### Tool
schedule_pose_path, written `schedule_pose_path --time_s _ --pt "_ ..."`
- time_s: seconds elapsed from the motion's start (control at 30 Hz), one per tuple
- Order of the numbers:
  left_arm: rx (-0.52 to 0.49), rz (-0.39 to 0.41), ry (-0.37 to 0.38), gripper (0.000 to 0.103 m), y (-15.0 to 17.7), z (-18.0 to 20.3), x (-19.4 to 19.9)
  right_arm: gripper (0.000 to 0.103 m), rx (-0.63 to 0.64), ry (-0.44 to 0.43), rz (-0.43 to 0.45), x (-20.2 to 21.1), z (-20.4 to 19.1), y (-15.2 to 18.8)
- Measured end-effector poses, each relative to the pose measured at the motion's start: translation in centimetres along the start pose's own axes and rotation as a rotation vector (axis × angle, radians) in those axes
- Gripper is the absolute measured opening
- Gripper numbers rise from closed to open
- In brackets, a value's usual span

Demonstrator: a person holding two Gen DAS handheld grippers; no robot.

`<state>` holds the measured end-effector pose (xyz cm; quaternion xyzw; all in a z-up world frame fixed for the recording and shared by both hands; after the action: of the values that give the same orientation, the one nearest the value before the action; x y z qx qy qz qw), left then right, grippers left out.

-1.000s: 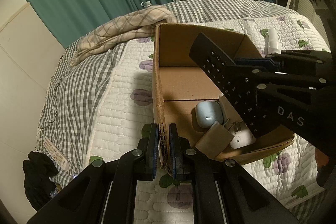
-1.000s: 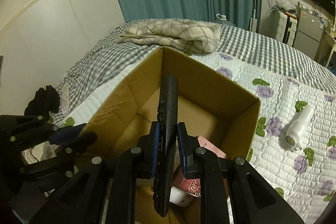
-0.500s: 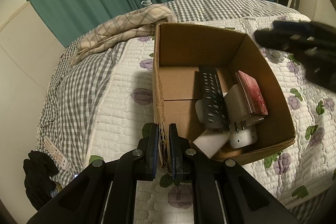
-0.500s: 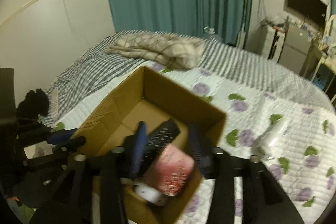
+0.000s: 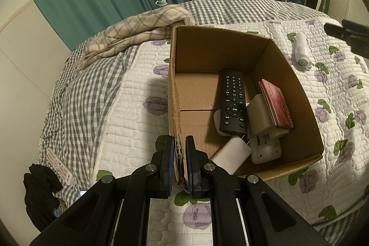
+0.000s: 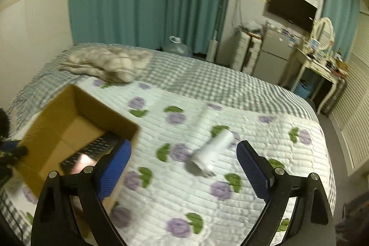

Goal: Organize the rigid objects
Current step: 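Grasp the white cylindrical device with the right tool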

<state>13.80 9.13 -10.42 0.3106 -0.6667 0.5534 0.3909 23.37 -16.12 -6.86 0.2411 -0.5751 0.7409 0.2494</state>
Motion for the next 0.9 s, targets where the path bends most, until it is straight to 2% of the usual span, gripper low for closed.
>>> schedule_pose_path --time_s 0.33,0.63,0.7,0.9 --pt "-0.008 0.005 -0.016 0.008 0.0 0.1 0.0 0.093 -0.072 0.048 -0.107 -7.1 2.0 3.3" --pt "0.001 0.006 -0.013 0.009 -0.1 0.2 0.0 0.093 -0.16 0.015 -0.159 -12.3 1.7 5.6" --pt "0.002 0.005 -0.013 0.009 -0.1 0.1 0.1 0.093 -0.189 0.01 -0.194 -13.5 1.7 6.3" --pt "0.01 0.004 -0.009 0.009 -0.2 0.0 0.1 0.093 -0.229 0.004 -0.203 -15.4 2.0 6.4"
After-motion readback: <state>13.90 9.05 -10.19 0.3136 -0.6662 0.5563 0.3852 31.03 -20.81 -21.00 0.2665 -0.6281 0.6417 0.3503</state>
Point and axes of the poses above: each gripper's, at about its wrist camera, not at the fingertips, and x roughly against the way its jaws point, z to its right, y to its underside, the point moved 5 cm from there along -x, roughly the way its jaws point, and after that the axes turned 11 degrees about y, right-handed, at the moved point
